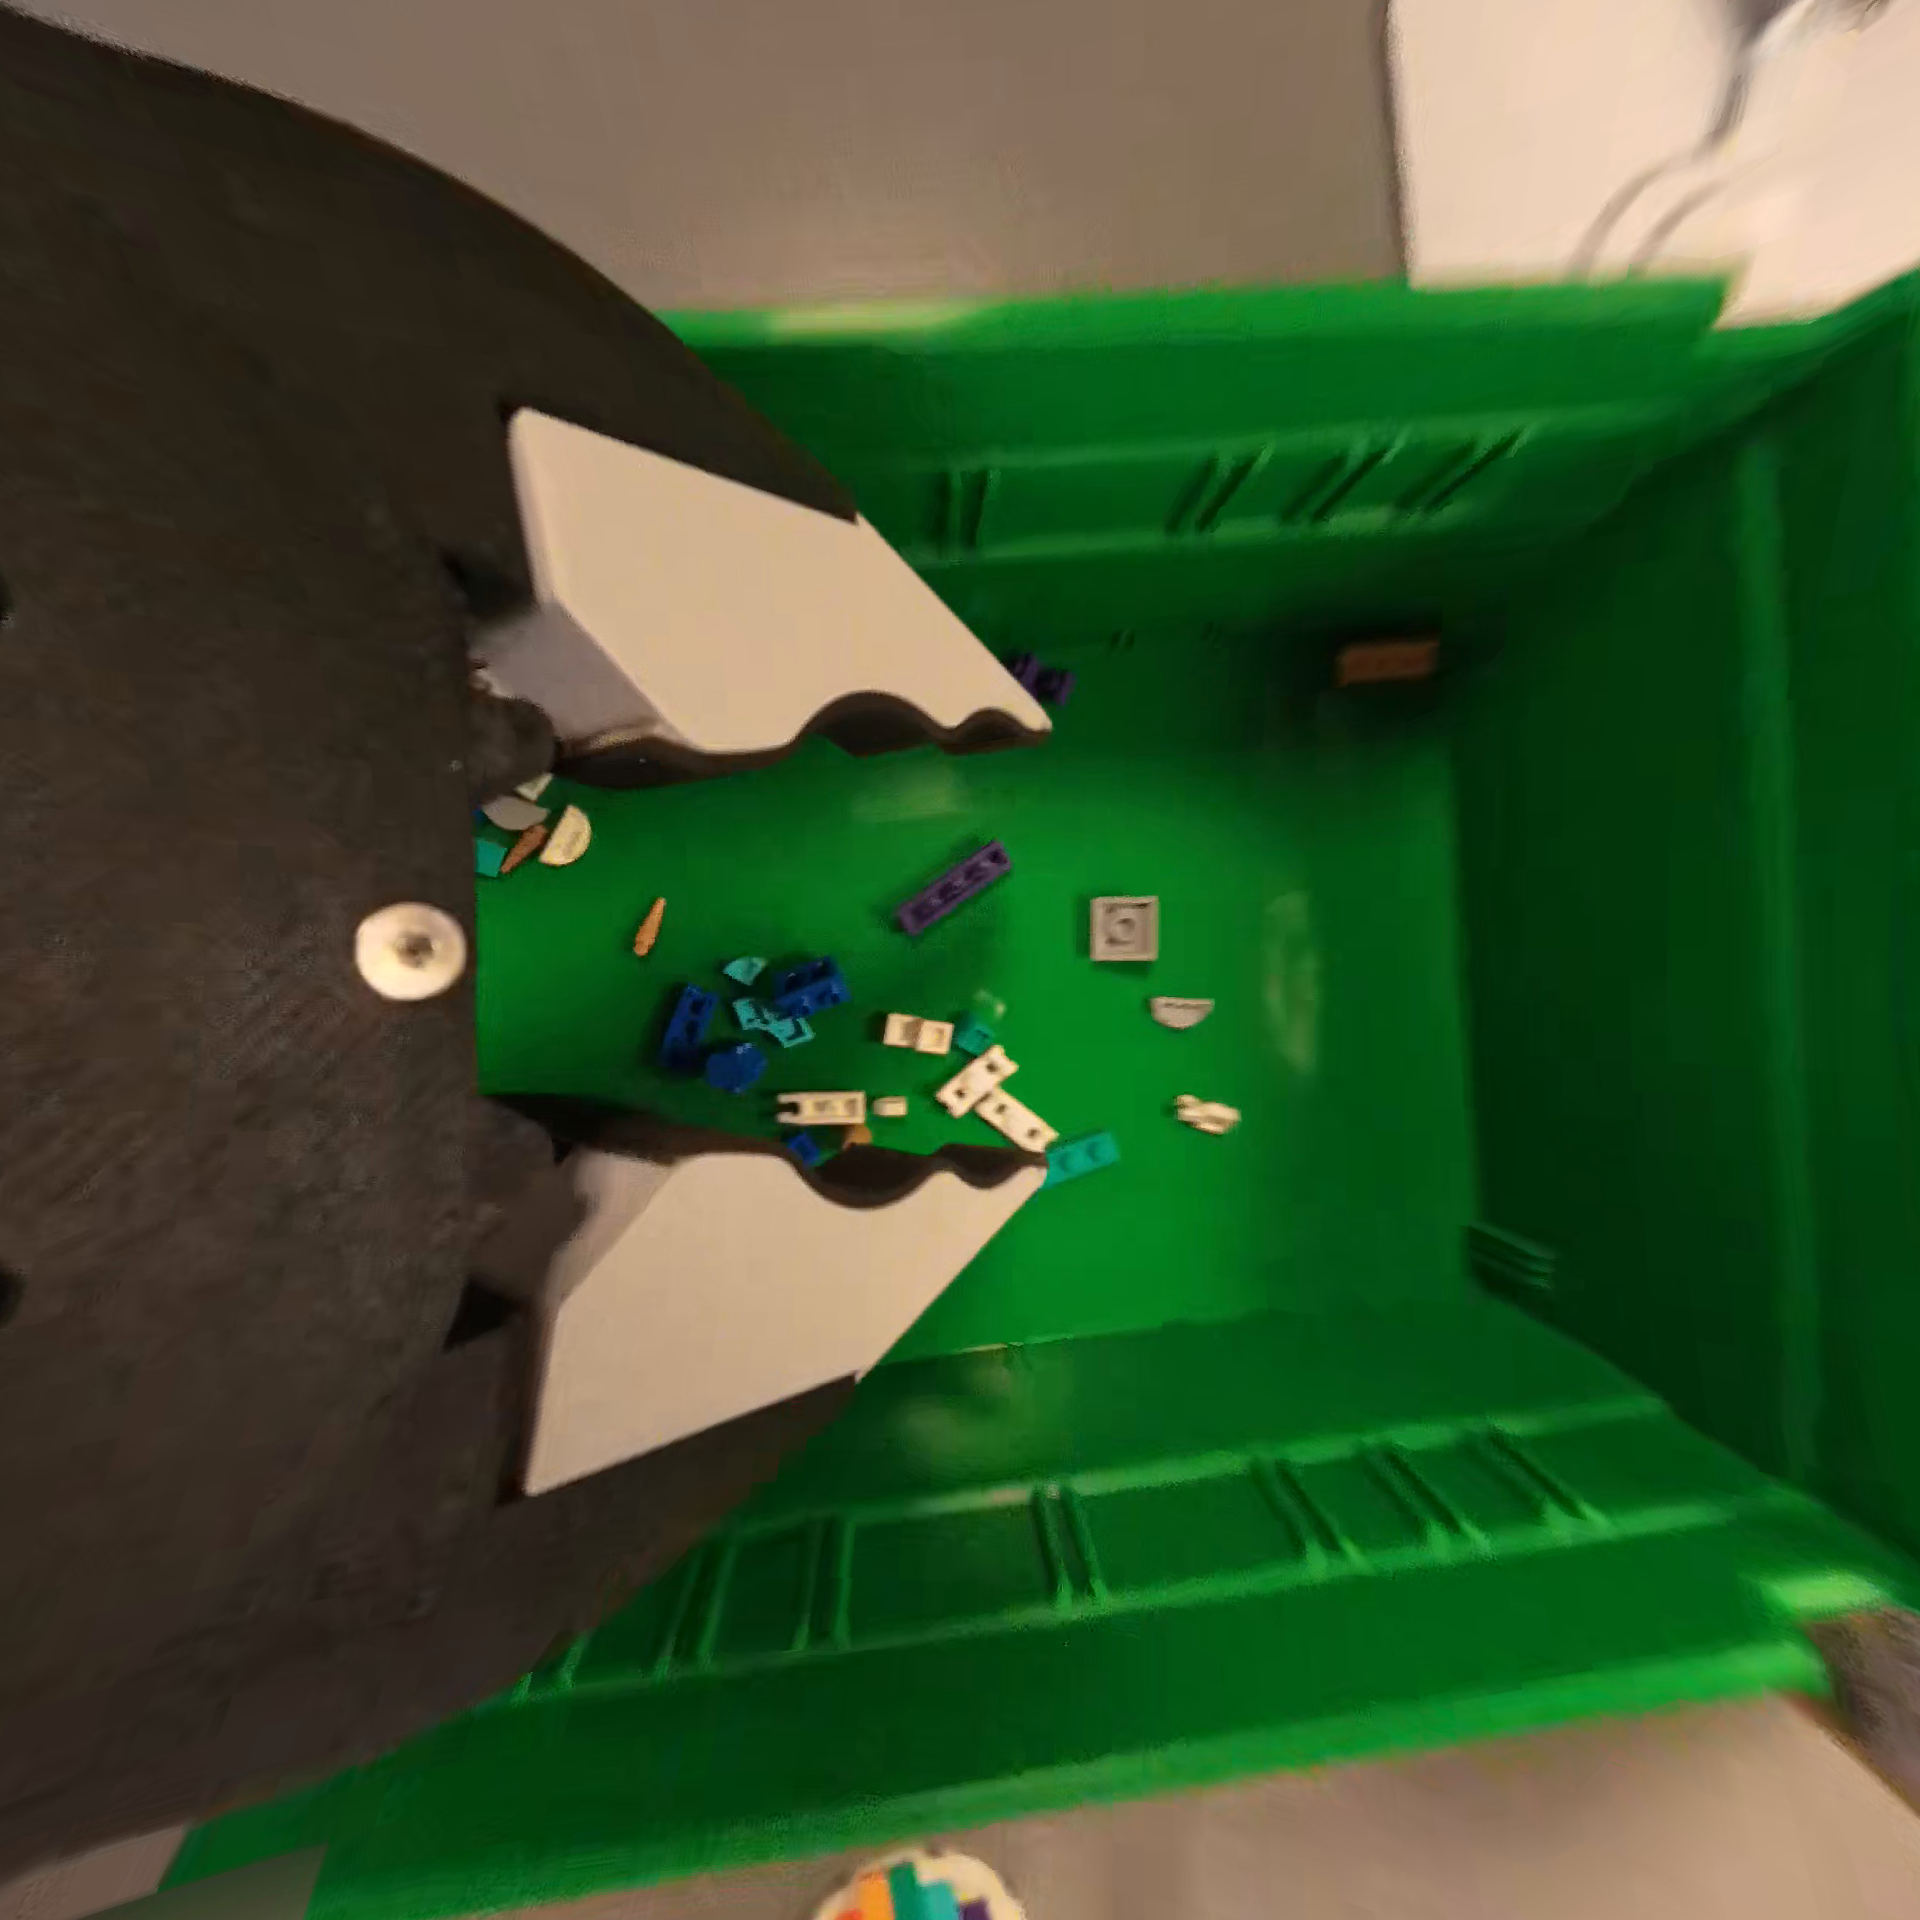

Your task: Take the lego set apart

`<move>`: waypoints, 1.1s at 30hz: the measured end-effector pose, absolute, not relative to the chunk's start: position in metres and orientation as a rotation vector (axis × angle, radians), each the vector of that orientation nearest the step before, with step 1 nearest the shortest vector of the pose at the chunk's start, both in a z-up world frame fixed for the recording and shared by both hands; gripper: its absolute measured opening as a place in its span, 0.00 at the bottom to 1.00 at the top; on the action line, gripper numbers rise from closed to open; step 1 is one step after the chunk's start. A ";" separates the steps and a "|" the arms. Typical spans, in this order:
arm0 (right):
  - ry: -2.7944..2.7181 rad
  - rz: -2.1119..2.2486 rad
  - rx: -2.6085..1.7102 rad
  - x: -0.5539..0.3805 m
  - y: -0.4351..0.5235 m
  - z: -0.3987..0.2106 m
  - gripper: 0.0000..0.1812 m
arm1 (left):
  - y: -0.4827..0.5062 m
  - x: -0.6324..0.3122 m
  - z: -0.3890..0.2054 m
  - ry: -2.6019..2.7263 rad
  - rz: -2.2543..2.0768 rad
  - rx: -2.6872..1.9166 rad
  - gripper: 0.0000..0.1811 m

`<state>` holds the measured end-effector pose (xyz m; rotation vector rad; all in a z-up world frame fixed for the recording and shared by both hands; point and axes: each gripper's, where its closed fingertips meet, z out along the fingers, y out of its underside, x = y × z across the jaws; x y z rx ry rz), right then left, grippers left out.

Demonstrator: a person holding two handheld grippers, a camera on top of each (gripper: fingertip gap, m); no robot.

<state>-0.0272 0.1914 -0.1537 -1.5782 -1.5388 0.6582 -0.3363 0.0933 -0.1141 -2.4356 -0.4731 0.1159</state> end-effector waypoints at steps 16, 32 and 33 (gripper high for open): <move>-1.574 0.590 -1.362 -0.042 0.178 -0.142 0.08 | 0.125 -0.094 -0.002 0.455 0.302 -1.845 0.34; -1.315 -0.460 -0.307 -0.016 0.172 -0.071 0.08 | 0.170 -0.009 -0.078 0.152 -0.968 -1.717 0.16; -1.322 -0.465 -0.294 -0.017 0.170 -0.072 0.08 | 0.170 -0.013 -0.075 0.111 -0.988 -1.684 0.13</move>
